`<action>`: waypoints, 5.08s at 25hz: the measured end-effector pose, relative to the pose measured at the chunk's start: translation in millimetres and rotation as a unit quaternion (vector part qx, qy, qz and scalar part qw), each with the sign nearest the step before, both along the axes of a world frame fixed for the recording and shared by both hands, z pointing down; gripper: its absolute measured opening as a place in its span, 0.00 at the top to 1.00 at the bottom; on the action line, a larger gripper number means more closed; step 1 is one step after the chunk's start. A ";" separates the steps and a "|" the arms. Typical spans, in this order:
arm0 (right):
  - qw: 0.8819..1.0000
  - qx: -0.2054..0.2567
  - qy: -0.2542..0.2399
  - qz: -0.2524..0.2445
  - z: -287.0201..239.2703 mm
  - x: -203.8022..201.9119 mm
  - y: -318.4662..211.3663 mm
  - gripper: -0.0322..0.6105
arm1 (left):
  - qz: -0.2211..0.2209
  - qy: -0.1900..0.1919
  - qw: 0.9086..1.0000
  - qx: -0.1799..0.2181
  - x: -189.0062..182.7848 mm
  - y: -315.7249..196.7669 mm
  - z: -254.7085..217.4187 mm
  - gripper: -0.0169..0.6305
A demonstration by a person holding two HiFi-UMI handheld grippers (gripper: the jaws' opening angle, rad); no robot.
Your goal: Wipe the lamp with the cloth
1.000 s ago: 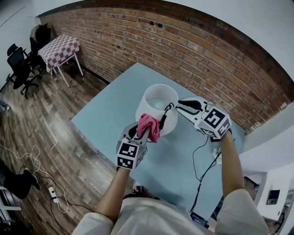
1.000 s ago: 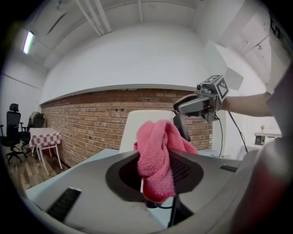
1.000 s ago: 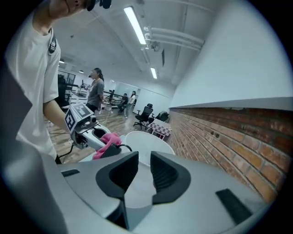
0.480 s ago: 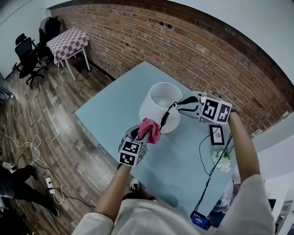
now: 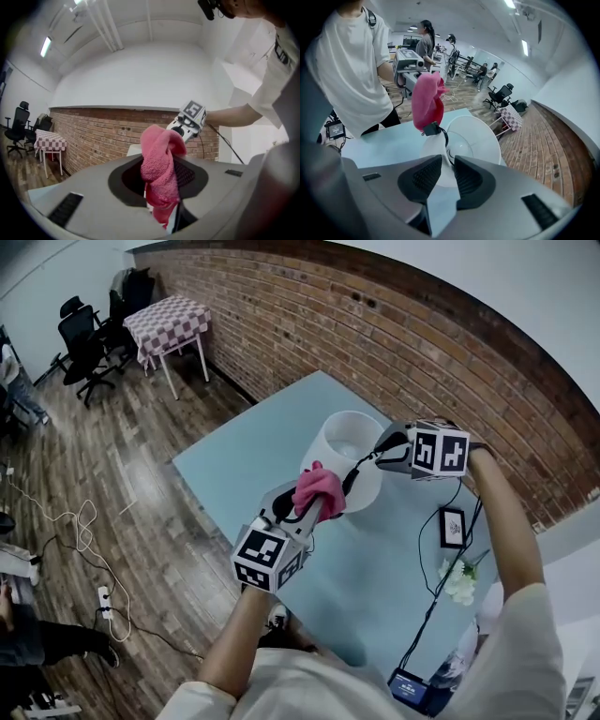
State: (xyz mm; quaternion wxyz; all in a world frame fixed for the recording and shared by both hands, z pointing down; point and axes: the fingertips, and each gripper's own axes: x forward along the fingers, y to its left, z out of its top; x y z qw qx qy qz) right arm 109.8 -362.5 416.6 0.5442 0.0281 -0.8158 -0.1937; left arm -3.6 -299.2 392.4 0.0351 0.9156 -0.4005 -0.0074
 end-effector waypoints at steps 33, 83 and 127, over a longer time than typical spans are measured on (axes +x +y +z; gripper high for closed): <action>0.989 -0.123 -0.032 0.069 -2.9 -48.2 38.0 0.87 | -0.005 -0.049 0.999 0.014 31.7 -19.5 -2.5 0.77; 0.995 -0.030 -0.011 0.098 -5.8 22.6 11.6 0.79 | -0.010 -0.032 0.998 -0.058 11.3 2.3 76.3 0.76; 0.982 -0.133 0.100 0.088 -2.5 10.9 51.9 0.86 | -0.007 -0.007 1.000 -0.021 36.4 -15.6 -1.6 0.76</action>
